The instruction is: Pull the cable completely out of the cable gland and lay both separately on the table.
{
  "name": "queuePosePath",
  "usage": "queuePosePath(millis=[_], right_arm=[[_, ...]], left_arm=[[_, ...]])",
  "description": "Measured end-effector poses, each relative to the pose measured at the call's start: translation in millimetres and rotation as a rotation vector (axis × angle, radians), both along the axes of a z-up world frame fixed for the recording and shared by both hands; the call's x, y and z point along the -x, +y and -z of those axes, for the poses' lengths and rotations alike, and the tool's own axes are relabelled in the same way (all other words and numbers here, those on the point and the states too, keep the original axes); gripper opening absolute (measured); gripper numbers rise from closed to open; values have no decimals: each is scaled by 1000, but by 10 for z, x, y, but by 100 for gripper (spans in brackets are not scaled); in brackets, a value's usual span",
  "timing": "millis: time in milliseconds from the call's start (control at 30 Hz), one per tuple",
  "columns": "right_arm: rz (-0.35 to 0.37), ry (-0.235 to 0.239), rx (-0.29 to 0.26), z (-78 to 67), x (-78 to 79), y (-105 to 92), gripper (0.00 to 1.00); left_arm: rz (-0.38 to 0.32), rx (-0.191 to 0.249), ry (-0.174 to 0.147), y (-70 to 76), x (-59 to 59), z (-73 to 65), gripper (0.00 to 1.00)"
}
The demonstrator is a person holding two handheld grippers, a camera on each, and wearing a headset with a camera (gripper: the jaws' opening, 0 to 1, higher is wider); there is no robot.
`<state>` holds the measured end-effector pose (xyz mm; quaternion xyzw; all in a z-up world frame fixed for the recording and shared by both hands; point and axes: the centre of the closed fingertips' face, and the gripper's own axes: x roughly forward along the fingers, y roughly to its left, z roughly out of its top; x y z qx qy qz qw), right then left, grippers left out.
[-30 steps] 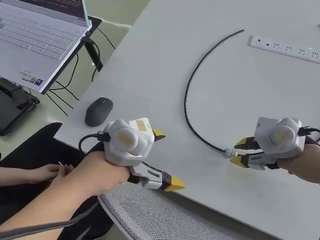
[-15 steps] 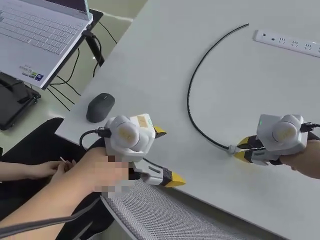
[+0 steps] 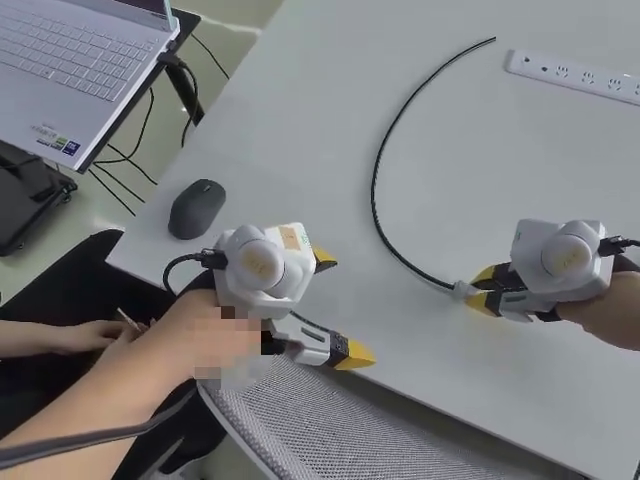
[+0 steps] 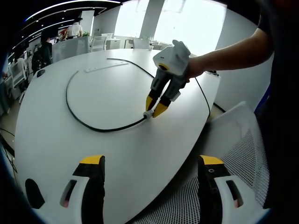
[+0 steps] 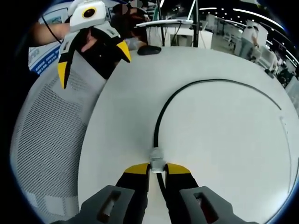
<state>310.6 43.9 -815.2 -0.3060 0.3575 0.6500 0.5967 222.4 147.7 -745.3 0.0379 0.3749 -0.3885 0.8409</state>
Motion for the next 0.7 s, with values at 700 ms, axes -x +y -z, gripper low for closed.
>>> queuePosePath(millis=[700], right_arm=[[56, 37, -61, -602, 199, -54, 7]], left_arm=[[67, 34, -64, -378, -177, -294, 82]])
